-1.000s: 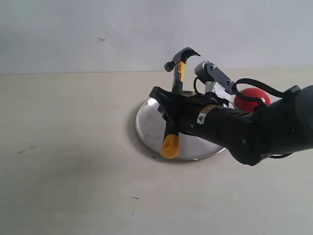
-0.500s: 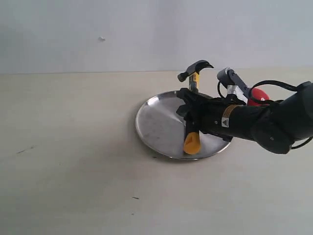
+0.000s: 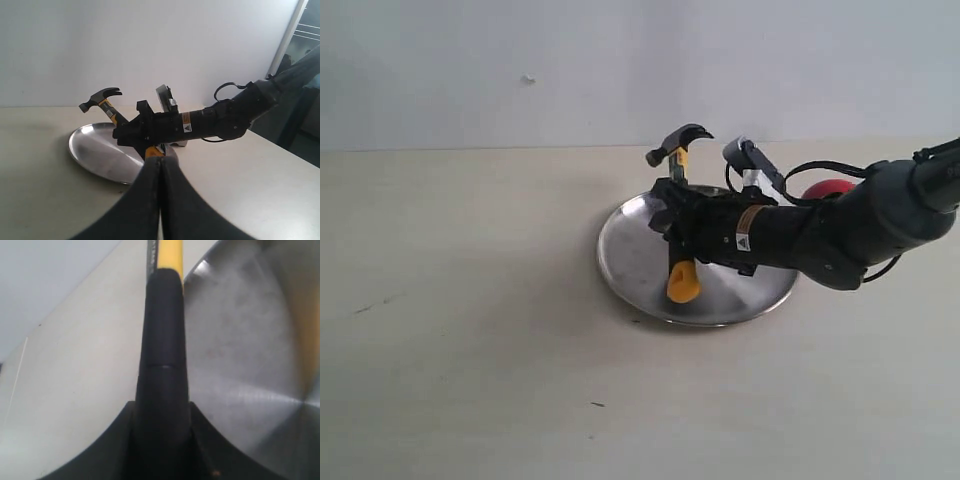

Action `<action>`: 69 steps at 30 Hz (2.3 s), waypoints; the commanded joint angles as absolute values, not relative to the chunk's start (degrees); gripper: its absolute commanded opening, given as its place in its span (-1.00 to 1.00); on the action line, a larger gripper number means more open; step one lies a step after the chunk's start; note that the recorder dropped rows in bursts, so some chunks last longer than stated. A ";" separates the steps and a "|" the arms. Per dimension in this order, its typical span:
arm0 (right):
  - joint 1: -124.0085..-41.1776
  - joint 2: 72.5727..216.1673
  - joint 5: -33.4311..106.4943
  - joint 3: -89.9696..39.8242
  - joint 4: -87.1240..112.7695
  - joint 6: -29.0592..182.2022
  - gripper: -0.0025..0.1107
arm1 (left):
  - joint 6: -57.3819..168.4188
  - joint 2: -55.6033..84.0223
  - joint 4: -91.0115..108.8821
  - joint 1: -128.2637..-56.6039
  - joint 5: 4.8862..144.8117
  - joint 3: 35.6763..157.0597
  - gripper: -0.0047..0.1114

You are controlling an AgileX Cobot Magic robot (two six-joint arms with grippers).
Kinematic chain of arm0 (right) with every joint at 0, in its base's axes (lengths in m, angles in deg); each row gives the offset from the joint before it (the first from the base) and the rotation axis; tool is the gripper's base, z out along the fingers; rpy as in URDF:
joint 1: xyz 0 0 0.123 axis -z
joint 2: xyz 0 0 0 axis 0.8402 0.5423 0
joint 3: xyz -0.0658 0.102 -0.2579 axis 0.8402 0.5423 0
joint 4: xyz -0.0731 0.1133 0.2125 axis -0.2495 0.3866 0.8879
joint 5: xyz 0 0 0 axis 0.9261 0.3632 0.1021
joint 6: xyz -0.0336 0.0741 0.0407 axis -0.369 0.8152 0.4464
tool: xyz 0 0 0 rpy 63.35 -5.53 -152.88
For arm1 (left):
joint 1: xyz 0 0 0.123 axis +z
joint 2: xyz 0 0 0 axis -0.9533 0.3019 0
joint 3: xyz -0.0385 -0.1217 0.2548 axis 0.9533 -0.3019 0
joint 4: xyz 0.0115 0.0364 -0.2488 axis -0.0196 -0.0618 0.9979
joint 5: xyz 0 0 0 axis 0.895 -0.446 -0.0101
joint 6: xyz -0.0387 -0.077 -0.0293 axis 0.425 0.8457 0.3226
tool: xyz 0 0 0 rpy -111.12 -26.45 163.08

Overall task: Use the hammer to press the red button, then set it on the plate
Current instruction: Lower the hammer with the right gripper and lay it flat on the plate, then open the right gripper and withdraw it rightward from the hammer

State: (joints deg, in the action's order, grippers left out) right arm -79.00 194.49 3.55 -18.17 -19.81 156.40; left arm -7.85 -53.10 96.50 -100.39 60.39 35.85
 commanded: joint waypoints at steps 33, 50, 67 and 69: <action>-77.77 198.53 3.89 -20.57 -14.69 152.26 -0.73 | -7.72 -52.93 96.60 -100.35 60.43 35.68 -0.92; -77.77 198.40 3.89 -20.57 -14.22 152.48 -0.05 | -7.72 -52.93 96.60 -100.35 60.43 35.68 -0.92; -77.77 187.54 24.27 -20.57 -18.11 155.09 0.02 | -7.72 -52.93 96.60 -100.35 60.43 35.68 -0.92; -77.77 186.53 27.63 -20.57 -18.71 155.09 0.02 | -7.72 -52.93 96.60 -100.35 60.43 35.68 -0.92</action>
State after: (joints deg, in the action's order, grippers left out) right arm -78.05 188.32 22.46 -20.28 -17.12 155.00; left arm -7.85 -53.10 96.50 -100.39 60.39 35.85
